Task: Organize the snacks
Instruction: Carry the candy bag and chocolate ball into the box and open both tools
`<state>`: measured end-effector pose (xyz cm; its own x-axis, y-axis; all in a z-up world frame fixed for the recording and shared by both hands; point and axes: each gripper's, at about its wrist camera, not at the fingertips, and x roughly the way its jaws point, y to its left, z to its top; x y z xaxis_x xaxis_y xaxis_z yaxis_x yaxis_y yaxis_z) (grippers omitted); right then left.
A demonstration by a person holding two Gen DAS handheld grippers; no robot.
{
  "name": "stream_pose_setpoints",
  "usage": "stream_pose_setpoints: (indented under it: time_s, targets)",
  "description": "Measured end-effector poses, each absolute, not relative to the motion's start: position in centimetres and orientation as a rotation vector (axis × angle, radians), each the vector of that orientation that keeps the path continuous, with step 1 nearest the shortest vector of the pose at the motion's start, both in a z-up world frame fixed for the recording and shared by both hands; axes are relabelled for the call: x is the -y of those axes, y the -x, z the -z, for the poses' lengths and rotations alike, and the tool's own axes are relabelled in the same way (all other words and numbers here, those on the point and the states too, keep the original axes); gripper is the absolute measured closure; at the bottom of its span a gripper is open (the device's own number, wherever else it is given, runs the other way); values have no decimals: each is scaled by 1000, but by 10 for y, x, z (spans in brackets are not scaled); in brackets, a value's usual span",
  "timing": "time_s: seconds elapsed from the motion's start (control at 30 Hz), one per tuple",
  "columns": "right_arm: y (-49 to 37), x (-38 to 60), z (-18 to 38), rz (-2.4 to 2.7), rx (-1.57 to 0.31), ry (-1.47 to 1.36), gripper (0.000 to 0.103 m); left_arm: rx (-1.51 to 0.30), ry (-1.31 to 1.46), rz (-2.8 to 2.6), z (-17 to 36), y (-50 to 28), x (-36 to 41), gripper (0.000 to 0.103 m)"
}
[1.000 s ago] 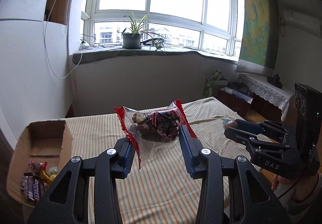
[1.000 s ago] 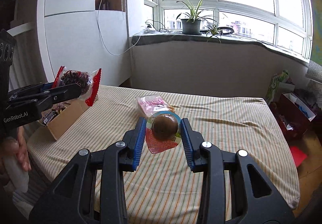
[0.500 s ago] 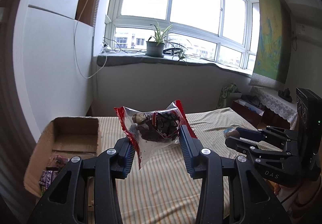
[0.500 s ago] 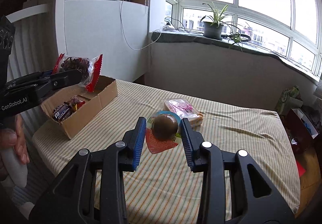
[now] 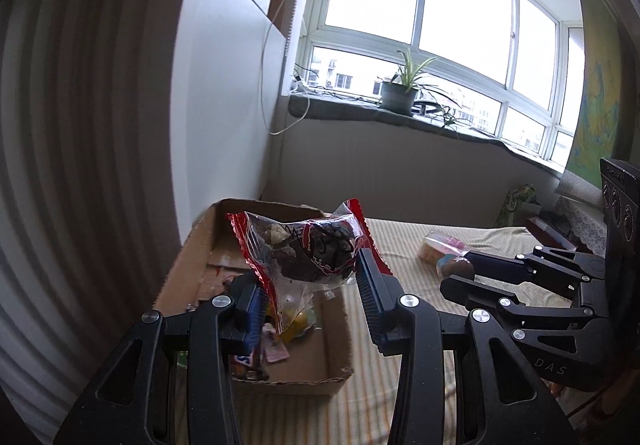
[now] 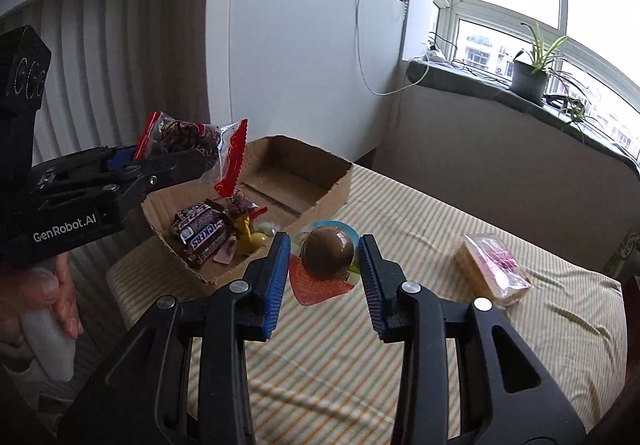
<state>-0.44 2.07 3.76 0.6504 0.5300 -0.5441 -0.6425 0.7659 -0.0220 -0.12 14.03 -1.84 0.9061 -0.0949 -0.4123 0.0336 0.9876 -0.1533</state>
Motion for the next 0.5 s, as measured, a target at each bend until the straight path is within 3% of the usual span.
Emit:
stream_pose_setpoints:
  time_s: [0.5]
  targets:
    - [2, -71, -40, -770, -522, 262, 66, -454, 193, -5, 28, 1, -180, 63]
